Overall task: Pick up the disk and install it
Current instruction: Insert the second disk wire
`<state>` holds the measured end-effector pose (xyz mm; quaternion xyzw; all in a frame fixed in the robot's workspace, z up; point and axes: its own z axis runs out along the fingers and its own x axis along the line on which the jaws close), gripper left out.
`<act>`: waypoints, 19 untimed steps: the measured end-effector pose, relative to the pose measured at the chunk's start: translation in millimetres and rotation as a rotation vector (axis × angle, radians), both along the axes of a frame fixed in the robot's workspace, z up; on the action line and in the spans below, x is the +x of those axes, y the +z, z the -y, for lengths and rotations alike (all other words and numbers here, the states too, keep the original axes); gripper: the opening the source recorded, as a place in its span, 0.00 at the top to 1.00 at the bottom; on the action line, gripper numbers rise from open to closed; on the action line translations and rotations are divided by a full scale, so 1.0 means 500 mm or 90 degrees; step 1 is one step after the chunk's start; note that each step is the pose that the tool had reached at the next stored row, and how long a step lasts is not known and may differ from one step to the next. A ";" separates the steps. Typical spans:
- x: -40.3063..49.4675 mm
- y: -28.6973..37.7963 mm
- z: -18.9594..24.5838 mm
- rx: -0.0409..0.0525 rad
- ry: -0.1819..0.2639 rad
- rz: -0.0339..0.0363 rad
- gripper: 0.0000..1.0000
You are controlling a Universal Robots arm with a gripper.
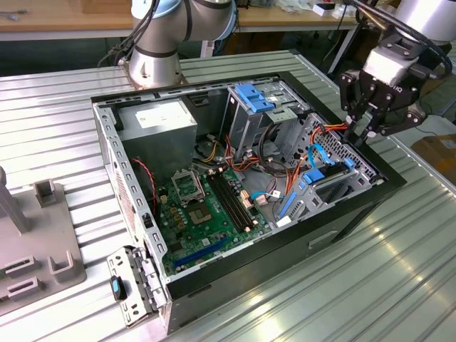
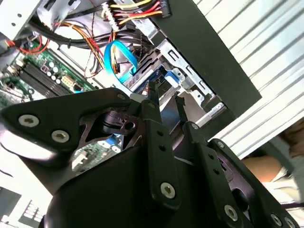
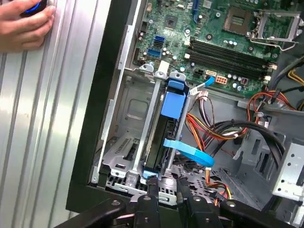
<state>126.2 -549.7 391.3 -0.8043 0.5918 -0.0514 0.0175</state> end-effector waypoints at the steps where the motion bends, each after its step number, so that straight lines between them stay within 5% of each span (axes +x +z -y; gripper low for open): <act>1: 0.000 0.000 0.0000 0.0000 0.030 0.0000 0.70; 7: 0.000 0.000 -0.0001 0.0000 0.144 0.0000 0.70; 15: 0.000 0.000 0.0000 0.0001 0.147 0.0000 0.70; 19: 0.000 0.000 0.0000 -0.0001 0.193 0.0000 0.70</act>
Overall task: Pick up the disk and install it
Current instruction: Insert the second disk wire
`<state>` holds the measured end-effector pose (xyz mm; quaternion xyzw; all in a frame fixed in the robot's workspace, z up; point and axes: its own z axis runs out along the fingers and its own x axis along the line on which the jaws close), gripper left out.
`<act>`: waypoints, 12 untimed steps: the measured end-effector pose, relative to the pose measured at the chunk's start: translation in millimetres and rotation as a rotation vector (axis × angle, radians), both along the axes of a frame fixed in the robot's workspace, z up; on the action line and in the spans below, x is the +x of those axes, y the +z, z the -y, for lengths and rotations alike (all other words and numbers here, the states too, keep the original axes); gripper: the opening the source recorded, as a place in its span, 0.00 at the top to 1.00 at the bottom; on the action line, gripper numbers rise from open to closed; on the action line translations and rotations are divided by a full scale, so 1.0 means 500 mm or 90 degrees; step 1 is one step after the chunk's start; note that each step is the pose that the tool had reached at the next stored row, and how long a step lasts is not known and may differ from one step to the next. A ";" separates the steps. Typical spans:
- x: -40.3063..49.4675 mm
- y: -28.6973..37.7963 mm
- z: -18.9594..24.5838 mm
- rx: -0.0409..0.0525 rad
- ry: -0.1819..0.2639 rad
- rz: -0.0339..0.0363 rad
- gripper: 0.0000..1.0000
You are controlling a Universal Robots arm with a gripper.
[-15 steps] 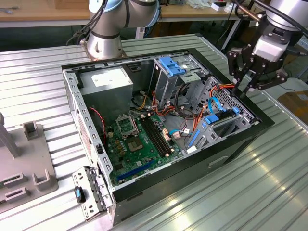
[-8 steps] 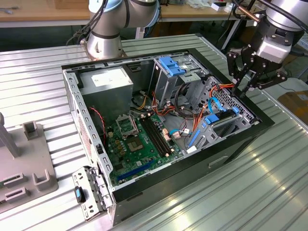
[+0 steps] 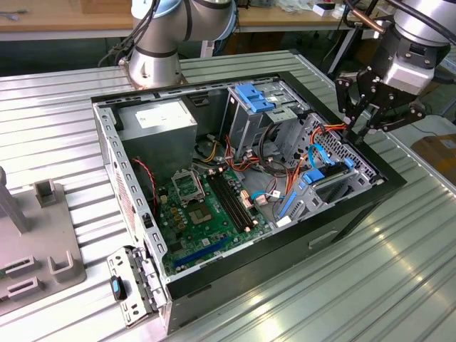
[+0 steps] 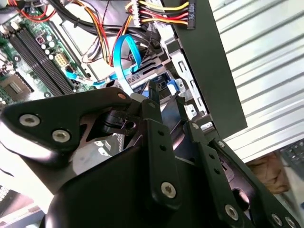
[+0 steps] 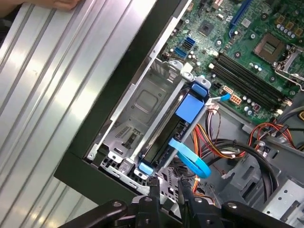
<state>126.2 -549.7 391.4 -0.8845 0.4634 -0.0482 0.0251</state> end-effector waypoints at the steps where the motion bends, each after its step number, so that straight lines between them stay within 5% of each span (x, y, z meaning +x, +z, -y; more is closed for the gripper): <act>1: 0.000 0.000 0.0000 0.0000 0.010 0.0000 0.70; 7: 0.002 -0.001 0.0000 0.0001 0.110 0.0000 0.70; 12: 0.018 -0.002 0.0000 0.0002 0.114 0.0000 0.70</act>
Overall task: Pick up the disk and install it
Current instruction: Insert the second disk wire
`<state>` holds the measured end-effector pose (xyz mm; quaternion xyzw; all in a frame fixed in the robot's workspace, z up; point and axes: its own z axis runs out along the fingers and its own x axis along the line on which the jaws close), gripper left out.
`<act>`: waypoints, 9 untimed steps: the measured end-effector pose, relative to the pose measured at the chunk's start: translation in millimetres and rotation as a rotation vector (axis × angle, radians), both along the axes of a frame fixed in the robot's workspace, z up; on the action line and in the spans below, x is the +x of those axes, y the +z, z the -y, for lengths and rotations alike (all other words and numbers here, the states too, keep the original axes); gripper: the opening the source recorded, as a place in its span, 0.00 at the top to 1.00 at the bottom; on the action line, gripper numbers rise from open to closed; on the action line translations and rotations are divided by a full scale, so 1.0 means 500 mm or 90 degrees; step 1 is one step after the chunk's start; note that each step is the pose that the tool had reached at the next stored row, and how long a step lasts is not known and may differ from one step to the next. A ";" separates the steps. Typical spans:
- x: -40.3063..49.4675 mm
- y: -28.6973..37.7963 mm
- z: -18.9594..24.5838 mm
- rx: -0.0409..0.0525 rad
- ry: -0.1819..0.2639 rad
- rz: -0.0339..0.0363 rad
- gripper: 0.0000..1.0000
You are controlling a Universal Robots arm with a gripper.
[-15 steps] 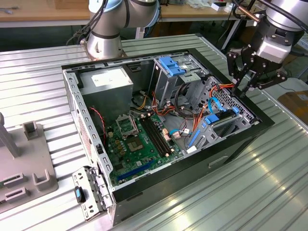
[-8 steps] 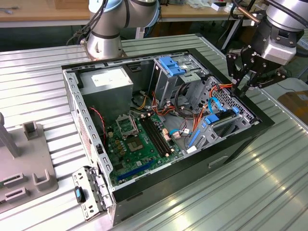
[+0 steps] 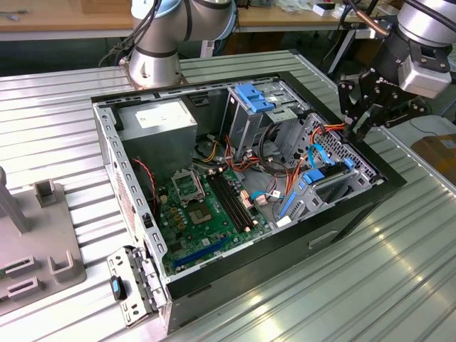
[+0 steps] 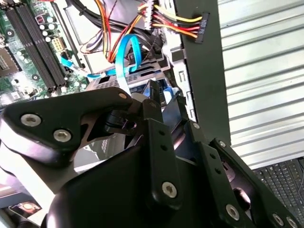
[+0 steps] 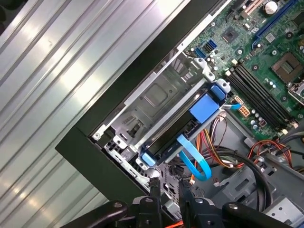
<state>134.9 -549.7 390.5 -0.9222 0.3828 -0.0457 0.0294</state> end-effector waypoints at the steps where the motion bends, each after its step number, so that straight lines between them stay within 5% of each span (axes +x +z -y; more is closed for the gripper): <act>1: 0.004 -0.001 0.0000 0.0000 0.000 0.0000 0.70; 9: 0.061 -0.006 -0.0025 0.0000 0.002 0.0000 0.70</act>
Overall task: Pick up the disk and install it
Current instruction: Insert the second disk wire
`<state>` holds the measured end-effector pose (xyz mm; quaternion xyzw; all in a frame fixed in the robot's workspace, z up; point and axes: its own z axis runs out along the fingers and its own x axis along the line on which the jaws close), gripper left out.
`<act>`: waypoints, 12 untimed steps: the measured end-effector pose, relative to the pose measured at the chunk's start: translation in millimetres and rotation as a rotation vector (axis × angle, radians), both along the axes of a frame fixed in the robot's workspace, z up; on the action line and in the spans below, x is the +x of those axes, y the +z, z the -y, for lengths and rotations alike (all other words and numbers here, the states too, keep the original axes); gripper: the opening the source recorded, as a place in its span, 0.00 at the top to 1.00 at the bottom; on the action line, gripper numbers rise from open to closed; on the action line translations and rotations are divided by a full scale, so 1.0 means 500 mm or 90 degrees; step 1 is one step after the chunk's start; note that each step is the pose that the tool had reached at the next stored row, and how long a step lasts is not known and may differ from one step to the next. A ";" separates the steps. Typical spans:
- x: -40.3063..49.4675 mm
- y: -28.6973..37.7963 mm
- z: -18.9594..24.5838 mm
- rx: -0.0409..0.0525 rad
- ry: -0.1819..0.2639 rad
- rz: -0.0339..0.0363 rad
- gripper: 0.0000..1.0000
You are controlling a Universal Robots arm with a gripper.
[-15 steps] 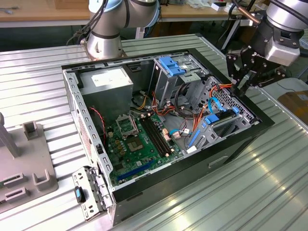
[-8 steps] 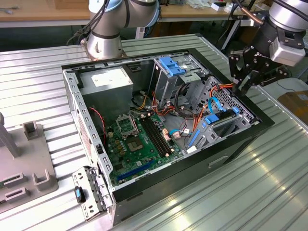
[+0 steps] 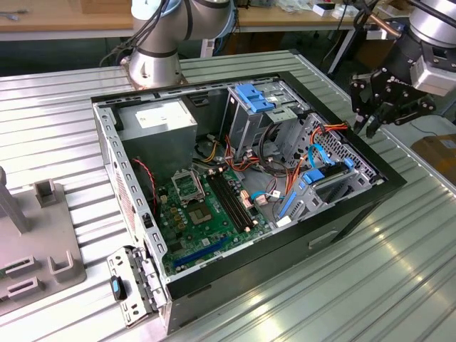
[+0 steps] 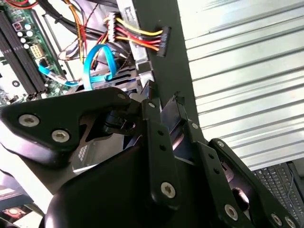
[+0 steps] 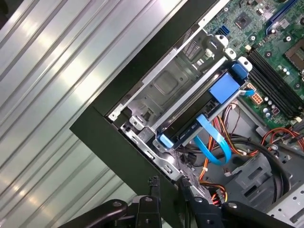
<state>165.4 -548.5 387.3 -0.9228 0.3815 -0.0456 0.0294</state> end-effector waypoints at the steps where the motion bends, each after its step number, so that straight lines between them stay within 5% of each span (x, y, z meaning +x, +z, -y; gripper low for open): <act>1: 0.003 -0.001 -0.0010 -0.0003 0.000 0.0000 0.70; 3: 0.003 -0.004 -0.0021 -0.0001 0.004 0.0000 0.70; 8: 0.004 -0.010 -0.0069 -0.0003 0.073 0.0000 0.70; 12: 0.004 -0.020 -0.0198 -0.0013 0.100 0.0000 0.70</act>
